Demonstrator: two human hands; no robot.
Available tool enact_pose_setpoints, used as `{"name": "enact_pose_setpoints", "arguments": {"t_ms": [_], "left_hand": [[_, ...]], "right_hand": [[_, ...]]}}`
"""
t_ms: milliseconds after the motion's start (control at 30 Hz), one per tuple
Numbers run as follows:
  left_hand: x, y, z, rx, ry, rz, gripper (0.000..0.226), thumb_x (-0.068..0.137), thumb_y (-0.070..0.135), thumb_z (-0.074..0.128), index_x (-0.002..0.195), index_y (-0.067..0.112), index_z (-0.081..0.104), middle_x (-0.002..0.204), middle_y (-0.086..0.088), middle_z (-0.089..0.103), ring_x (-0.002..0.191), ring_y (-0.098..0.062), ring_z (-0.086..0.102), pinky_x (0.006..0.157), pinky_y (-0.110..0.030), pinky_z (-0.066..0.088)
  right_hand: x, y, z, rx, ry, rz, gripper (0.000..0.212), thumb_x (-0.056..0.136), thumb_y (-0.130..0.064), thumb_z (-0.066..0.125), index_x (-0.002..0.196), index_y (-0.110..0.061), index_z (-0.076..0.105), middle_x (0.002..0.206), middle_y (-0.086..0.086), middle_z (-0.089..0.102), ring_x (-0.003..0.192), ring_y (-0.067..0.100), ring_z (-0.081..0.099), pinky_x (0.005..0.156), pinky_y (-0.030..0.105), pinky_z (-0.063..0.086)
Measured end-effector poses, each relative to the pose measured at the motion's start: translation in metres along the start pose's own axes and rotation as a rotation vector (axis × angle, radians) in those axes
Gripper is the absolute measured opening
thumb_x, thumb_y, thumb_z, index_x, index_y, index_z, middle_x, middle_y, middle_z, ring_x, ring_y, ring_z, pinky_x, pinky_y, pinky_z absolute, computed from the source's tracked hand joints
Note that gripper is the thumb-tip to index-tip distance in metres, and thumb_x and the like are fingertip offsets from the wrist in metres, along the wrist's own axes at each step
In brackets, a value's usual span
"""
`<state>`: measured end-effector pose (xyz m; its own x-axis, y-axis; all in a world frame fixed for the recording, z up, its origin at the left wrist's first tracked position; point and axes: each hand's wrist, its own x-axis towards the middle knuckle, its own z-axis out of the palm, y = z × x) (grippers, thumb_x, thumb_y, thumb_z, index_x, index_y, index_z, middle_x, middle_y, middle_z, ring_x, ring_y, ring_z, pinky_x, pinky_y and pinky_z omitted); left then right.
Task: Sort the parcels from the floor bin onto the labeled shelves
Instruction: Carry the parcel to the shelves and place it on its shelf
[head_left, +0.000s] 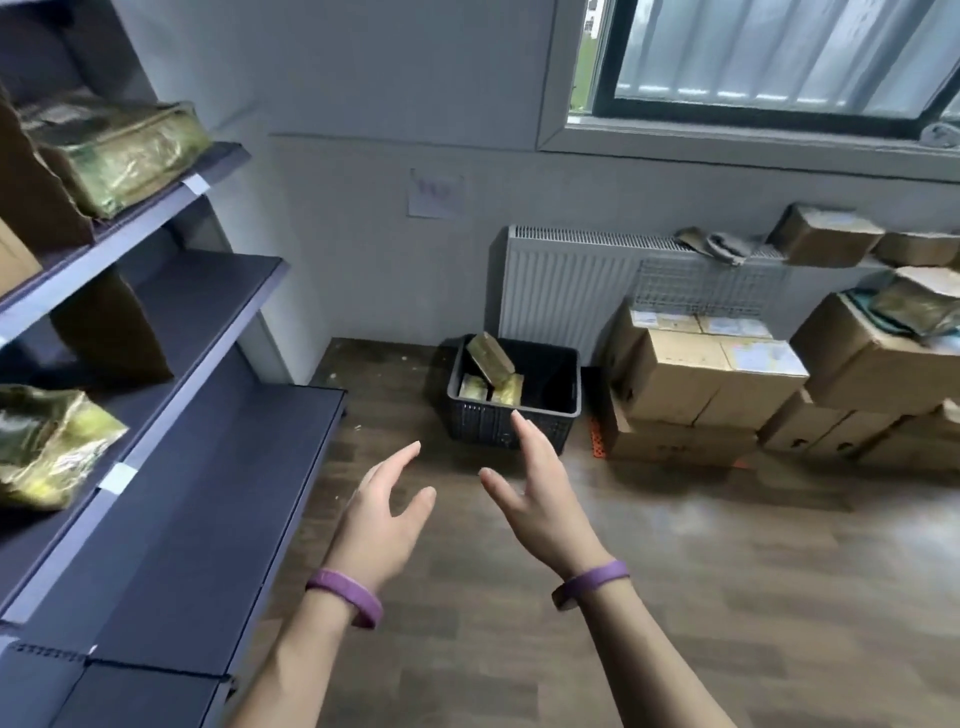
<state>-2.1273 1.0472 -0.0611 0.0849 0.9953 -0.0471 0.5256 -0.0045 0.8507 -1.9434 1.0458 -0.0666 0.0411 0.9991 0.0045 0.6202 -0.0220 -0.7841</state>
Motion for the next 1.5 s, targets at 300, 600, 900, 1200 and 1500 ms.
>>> {"name": "enact_pose_setpoints", "arguments": {"t_ms": [300,600,900,1200,1500], "left_hand": [[0.172,-0.033,0.009,-0.115,-0.001,-0.122,0.049,0.090,0.016,0.060,0.137,0.024,0.046,0.138,0.002,0.048,0.116,-0.003,0.040,0.102,-0.021,0.029],[0.397,-0.019,0.002,-0.110,-0.175,-0.083,0.051,0.091,0.025,0.058,0.139,0.025,0.044,0.140,0.001,0.048,0.129,-0.013,0.041,0.098,-0.022,0.030],[0.519,-0.035,0.031,-0.165,-0.332,-0.251,0.063,0.092,0.027,0.058,0.147,0.026,0.027,0.143,-0.003,0.046,0.131,-0.019,0.042,0.100,-0.025,0.029],[0.664,-0.042,0.059,-0.188,-0.194,-0.421,0.057,0.093,0.021,0.056,0.145,0.022,0.034,0.143,-0.007,0.046,0.133,-0.019,0.040,0.106,-0.028,0.029],[0.790,-0.073,0.112,-0.114,-0.252,-0.588,0.056,0.093,0.025,0.056,0.144,0.027,0.033,0.143,-0.002,0.046,0.132,-0.018,0.040,0.097,-0.022,0.028]], "right_hand": [[0.171,0.025,0.020,-0.086,-0.077,0.048,0.075,0.094,-0.030,0.061,0.154,-0.013,0.019,0.160,0.005,0.021,0.150,0.015,0.011,0.121,0.030,0.013],[0.350,0.026,0.001,-0.149,0.011,0.183,0.072,0.096,-0.029,0.058,0.154,-0.013,0.018,0.161,0.003,0.020,0.150,0.015,0.007,0.122,0.034,0.012],[0.460,0.065,0.004,-0.116,0.020,0.336,0.073,0.096,-0.029,0.056,0.154,-0.014,0.015,0.162,0.002,0.016,0.150,0.015,0.006,0.122,0.035,0.011],[0.639,0.139,-0.004,-0.128,-0.165,0.315,0.070,0.096,-0.027,0.056,0.154,-0.013,0.018,0.161,0.007,0.018,0.150,0.018,0.010,0.120,0.031,0.011],[0.784,0.208,0.009,-0.200,-0.385,0.290,0.067,0.096,-0.024,0.055,0.153,-0.011,0.021,0.159,0.007,0.023,0.149,0.019,0.012,0.118,0.030,0.011]]}}
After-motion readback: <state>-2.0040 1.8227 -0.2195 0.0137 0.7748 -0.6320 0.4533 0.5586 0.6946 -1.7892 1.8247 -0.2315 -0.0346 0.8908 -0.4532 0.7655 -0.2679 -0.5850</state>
